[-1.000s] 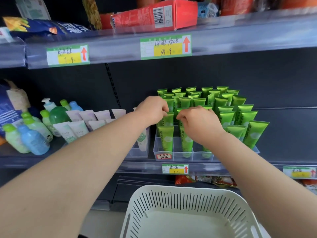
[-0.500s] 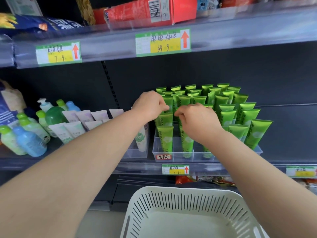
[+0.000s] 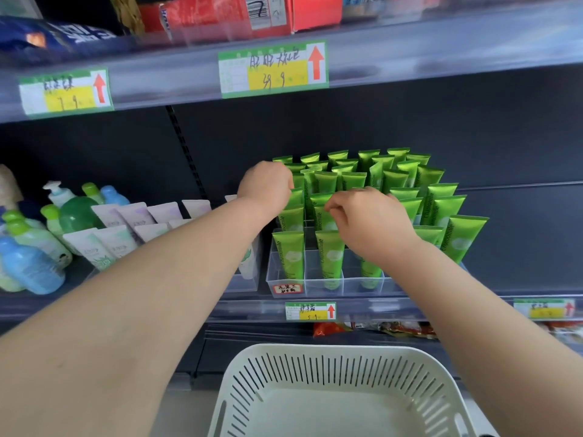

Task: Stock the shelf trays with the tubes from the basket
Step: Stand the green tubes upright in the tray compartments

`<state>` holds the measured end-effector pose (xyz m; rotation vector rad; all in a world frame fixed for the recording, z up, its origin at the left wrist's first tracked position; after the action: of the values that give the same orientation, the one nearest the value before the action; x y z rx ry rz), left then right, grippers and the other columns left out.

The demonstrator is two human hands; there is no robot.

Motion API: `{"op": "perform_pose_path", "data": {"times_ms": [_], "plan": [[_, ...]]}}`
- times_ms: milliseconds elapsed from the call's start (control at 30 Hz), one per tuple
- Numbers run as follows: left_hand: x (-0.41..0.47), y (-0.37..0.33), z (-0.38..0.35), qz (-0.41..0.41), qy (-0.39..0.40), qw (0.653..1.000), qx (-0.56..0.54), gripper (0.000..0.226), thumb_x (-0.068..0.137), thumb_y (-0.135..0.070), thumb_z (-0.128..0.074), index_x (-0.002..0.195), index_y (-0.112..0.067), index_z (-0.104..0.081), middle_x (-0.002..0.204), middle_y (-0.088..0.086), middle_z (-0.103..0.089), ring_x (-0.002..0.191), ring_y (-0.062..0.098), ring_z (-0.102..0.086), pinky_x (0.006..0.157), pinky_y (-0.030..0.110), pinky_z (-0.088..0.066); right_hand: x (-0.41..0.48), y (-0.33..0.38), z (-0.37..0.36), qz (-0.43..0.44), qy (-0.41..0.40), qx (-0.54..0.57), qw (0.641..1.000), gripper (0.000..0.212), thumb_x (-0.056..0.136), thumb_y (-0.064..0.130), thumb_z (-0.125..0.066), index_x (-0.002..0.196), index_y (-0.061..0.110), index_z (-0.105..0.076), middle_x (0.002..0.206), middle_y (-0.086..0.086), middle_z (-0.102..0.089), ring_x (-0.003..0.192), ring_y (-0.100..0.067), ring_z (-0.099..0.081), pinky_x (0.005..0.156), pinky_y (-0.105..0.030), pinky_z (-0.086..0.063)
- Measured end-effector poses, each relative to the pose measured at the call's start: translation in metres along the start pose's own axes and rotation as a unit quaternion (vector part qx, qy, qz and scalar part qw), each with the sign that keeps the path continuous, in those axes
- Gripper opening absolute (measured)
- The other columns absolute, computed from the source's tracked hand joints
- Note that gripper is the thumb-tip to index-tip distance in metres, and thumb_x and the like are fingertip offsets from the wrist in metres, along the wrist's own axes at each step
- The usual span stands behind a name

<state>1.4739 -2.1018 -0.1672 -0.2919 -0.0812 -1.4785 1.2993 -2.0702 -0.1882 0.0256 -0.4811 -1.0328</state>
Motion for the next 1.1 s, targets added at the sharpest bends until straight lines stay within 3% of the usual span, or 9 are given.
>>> {"op": "perform_pose_path", "data": {"times_ms": [300, 467, 767, 1100], "plan": [[-0.004, -0.007, 0.002, 0.007, 0.012, 1.000, -0.015, 0.026, 0.091, -0.004, -0.059, 0.109, -0.018, -0.072, 0.118, 0.008, -0.064, 0.105, 0.030, -0.060, 0.089, 0.038, -0.051, -0.001, 0.000, -0.001, -0.002, 0.005, 0.000, 1.000, 0.025, 0.097, 0.023, -0.044, 0.108, 0.027, -0.065, 0.102, 0.001, -0.067, 0.102, -0.025, -0.055, 0.090, -0.041, -0.043], [-0.012, -0.003, 0.011, 0.014, -0.004, 0.999, -0.038, 0.028, 0.092, -0.003, -0.057, 0.108, -0.019, -0.072, 0.117, 0.008, -0.064, 0.104, 0.029, -0.061, 0.089, 0.038, -0.052, -0.003, 0.005, 0.001, 0.006, -0.002, -0.016, 1.000, 0.023, 0.095, 0.019, -0.045, 0.103, 0.026, -0.065, 0.096, 0.002, -0.067, 0.097, -0.024, -0.054, 0.079, -0.036, -0.039], [-0.044, 0.001, 0.030, 0.005, -0.081, 0.994, -0.067, 0.020, 0.095, -0.018, -0.054, 0.106, -0.021, -0.071, 0.109, 0.002, -0.068, 0.099, 0.026, -0.061, 0.077, 0.032, -0.049, -0.033, 0.021, 0.019, 0.033, -0.058, -0.047, 0.997, 0.027, 0.095, 0.018, -0.045, 0.108, 0.028, -0.066, 0.101, 0.004, -0.068, 0.096, -0.022, -0.056, 0.078, -0.034, -0.040], [-0.103, -0.006, 0.030, 0.005, -0.111, 0.992, -0.062, 0.027, 0.094, -0.011, -0.050, 0.110, -0.020, -0.069, 0.114, -0.001, -0.067, 0.103, 0.024, -0.059, 0.077, 0.035, -0.050, -0.087, 0.003, 0.008, 0.009, 0.037, -0.099, 0.994, 0.024, 0.094, 0.018, -0.045, 0.109, 0.023, -0.063, 0.103, 0.001, -0.066, 0.101, -0.025, -0.053, 0.075, -0.034, -0.035]]}}
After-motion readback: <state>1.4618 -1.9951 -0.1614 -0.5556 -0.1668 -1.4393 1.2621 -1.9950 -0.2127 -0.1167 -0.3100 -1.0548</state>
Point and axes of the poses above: each hand's wrist, its own x-axis towards the middle knuckle, its own z-axis out of the back of the hand, y = z × x, the point moved 3 cm from there along x, towards the middle knuckle
